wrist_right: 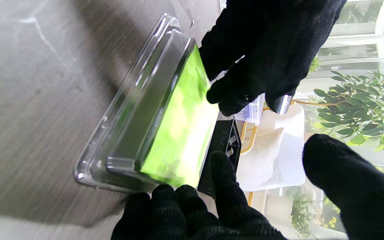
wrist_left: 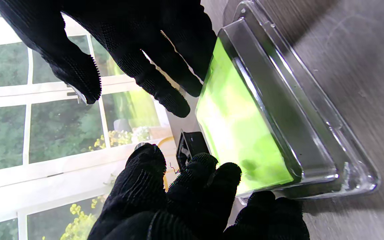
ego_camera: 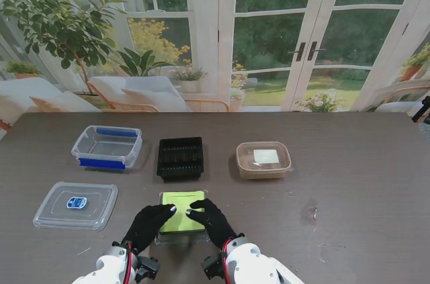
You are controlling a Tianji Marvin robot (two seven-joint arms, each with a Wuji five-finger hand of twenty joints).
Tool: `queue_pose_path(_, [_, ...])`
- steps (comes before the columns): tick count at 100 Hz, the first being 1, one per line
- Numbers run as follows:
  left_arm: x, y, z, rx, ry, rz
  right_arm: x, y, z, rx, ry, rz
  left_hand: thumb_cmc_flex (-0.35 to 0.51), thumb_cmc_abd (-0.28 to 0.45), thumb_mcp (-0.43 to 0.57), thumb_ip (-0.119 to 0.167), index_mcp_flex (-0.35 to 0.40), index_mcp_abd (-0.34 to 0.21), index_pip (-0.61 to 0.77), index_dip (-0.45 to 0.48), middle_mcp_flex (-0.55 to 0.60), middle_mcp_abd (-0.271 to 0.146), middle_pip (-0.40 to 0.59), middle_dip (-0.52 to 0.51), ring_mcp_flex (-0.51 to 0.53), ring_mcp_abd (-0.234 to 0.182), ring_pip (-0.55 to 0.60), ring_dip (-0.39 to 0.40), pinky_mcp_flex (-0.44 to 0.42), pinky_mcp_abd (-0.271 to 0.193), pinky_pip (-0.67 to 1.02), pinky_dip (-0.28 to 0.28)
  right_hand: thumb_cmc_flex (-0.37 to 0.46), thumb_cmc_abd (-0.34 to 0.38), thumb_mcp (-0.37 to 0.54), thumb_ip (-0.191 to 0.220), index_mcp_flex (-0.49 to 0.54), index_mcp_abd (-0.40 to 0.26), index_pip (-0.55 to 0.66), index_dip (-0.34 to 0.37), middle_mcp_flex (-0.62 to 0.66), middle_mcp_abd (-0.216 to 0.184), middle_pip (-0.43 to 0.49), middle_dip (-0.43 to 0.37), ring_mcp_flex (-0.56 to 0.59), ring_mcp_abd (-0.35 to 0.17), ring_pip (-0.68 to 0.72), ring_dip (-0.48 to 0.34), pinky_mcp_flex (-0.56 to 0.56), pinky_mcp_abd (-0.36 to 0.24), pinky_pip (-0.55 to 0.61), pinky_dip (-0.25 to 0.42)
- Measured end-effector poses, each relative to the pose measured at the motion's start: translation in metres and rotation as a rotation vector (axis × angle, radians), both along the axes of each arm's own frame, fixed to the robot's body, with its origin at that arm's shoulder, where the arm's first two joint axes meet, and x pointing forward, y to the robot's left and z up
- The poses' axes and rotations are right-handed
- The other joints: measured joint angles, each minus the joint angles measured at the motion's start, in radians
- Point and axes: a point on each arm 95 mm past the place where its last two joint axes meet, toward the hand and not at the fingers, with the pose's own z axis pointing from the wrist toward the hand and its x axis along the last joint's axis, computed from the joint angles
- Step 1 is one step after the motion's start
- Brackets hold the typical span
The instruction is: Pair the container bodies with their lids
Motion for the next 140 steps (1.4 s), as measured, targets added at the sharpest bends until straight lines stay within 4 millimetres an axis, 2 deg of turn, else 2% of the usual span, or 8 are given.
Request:
queue_pose_path(13, [-0.001, -0.003, 0.002, -0.01, -0.01, -0.013, -0.004, -0.002, 0.002, 0.015, -0.004, -0.004, 0.0, 0.0, 0.0, 0.0, 0.001, 0.0, 0.0, 0.0, 0.012, 0.0, 0.013, 0.01, 0.0, 0.034, -0.005, 0.0, 0.0, 0.049, -0.001, 0.0, 0.0, 0.0, 0.0, 0.0, 0.0, 0.0, 0.0, 0.0, 0.0, 0.006, 0.0, 0.001, -0.026, 0.052, -0.012, -0.001, -0.041, 0.054, 0.0, -0.001])
queue_pose_path(15, [-0.002, -0.004, 0.002, -0.012, -0.011, -0.016, -0.005, -0.002, 0.003, 0.018, -0.005, -0.005, 0.0, 0.0, 0.0, 0.0, 0.001, 0.0, 0.0, 0.0, 0.012, 0.001, 0.005, 0.01, 0.0, 0.035, -0.005, 0.0, 0.0, 0.052, 0.001, 0.001, 0.0, 0.0, 0.0, 0.0, 0.0, 0.0, 0.0, 0.0, 0.005, 0.003, 0.021, 0.008, -0.035, 0.064, -0.022, -0.002, -0.059, 0.063, 0.0, -0.002])
queue_pose_path(18, [-0.002, -0.005, 0.003, -0.014, -0.012, -0.02, -0.006, -0.002, 0.003, 0.023, -0.006, -0.005, 0.0, 0.0, 0.0, 0.0, 0.0, 0.0, 0.0, 0.001, 0.012, 0.001, 0.005, 0.01, 0.0, 0.036, -0.005, 0.0, 0.002, 0.056, 0.005, 0.001, 0.0, 0.0, 0.0, 0.0, 0.0, 0.0, 0.0, 0.0, 0.044, -0.02, 0.096, 0.036, -0.053, 0.08, -0.041, -0.004, -0.093, 0.074, 0.0, -0.003])
queue_pose_path(25, [-0.004, -0.007, 0.004, -0.019, -0.015, -0.027, -0.008, -0.002, 0.005, 0.032, -0.007, -0.007, 0.0, 0.0, 0.0, 0.0, 0.0, 0.0, 0.0, 0.002, 0.012, 0.001, 0.005, 0.01, 0.0, 0.051, -0.005, 0.0, 0.002, 0.073, 0.005, 0.001, 0.0, 0.0, 0.0, 0.0, 0.0, 0.0, 0.0, 0.0, 0.049, -0.027, 0.117, 0.053, -0.064, 0.099, -0.068, -0.013, -0.122, 0.087, 0.0, -0.005])
queue_pose_path(40, [-0.005, -0.009, 0.007, -0.015, -0.029, -0.034, -0.011, -0.003, 0.007, 0.048, -0.008, -0.016, 0.0, 0.0, 0.0, 0.0, 0.0, 0.0, 0.0, 0.002, 0.012, 0.001, 0.005, 0.01, 0.0, 0.062, -0.005, 0.0, 0.002, 0.084, 0.005, 0.001, 0.0, 0.0, 0.0, 0.0, 0.0, 0.0, 0.0, 0.0, 0.049, -0.027, 0.129, 0.054, -0.064, 0.103, -0.077, -0.013, -0.127, 0.087, 0.0, -0.005])
queue_pose_path(100, [-0.004, -0.008, 0.015, -0.011, -0.07, -0.02, -0.011, 0.0, 0.014, 0.089, -0.036, -0.041, 0.0, 0.0, 0.0, 0.0, 0.0, 0.0, 0.0, 0.002, 0.012, 0.001, 0.005, 0.01, 0.001, 0.063, -0.005, 0.0, 0.002, 0.085, 0.005, 0.001, 0.007, 0.0, 0.013, 0.0, 0.001, 0.0, 0.0, 0.0, 0.049, -0.035, 0.142, 0.059, -0.064, 0.105, -0.081, -0.014, -0.13, 0.087, 0.0, -0.005])
queue_pose_path(140, [0.017, 0.0, 0.027, -0.03, -0.109, -0.031, -0.003, 0.005, 0.027, 0.107, -0.071, -0.06, 0.0, 0.0, 0.0, 0.0, 0.0, 0.0, 0.0, 0.002, 0.012, 0.001, 0.005, 0.01, 0.002, 0.063, -0.005, 0.0, 0.002, 0.085, 0.004, 0.0, 0.008, 0.0, 0.013, 0.0, 0.001, 0.0, 0.0, 0.0, 0.049, -0.035, 0.155, 0.066, -0.064, 0.105, -0.081, -0.014, -0.13, 0.087, 0.0, -0.005])
